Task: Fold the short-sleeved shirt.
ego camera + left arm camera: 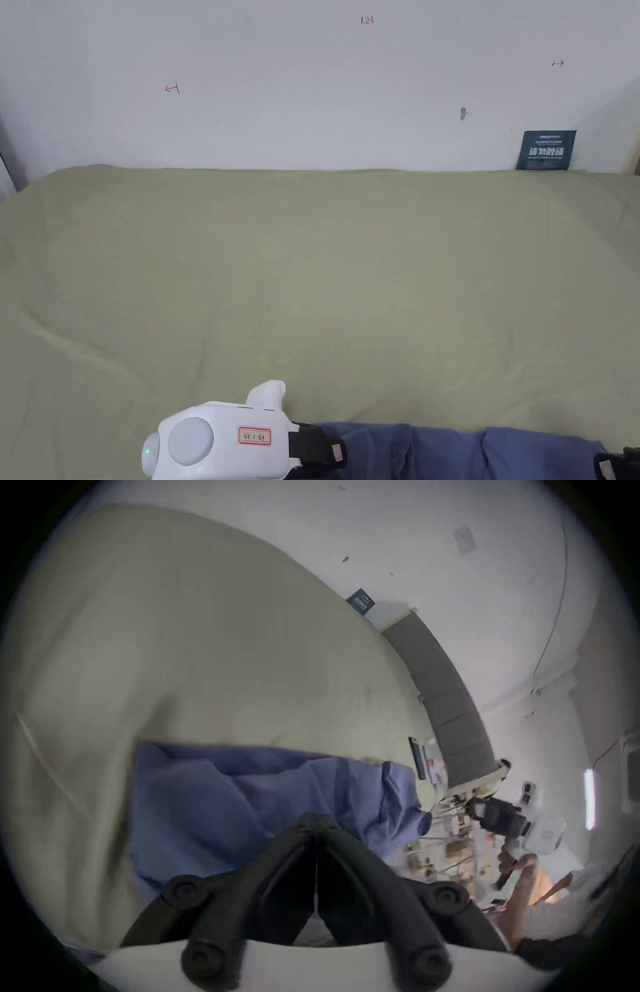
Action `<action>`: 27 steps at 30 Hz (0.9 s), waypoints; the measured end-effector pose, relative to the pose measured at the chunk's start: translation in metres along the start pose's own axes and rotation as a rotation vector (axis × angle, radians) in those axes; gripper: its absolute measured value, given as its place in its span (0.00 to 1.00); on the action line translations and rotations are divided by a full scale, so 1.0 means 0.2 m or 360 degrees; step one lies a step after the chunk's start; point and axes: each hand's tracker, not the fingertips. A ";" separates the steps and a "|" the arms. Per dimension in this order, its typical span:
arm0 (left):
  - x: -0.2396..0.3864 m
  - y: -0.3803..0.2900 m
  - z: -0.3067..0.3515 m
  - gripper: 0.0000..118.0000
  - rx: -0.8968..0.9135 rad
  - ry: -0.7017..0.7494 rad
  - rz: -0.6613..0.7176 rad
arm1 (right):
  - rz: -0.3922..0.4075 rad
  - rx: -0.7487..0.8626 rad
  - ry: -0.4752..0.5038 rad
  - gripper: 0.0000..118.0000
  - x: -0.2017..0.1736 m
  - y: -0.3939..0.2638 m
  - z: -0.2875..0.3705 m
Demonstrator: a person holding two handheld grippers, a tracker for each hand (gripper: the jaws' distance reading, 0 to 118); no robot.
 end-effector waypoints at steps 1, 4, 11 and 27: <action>-0.01 -0.02 -0.05 0.01 -0.0029 -0.0053 0.0054 | -0.0002 0.0002 0.0006 0.00 0.00 0.00 0.00; 0.04 -0.14 -0.21 0.01 -0.0173 -0.0088 0.0005 | 0.0016 -0.0003 0.0013 0.00 -0.06 -0.01 -0.01; -0.08 -0.19 -0.33 0.01 -0.0065 -0.0122 0.0298 | 0.0069 -0.0043 0.0022 0.00 -0.08 -0.02 -0.04; -0.38 -0.06 0.32 0.74 0.0044 -0.0012 0.0440 | 0.0063 -0.0087 0.0083 0.00 -0.06 -0.01 -0.09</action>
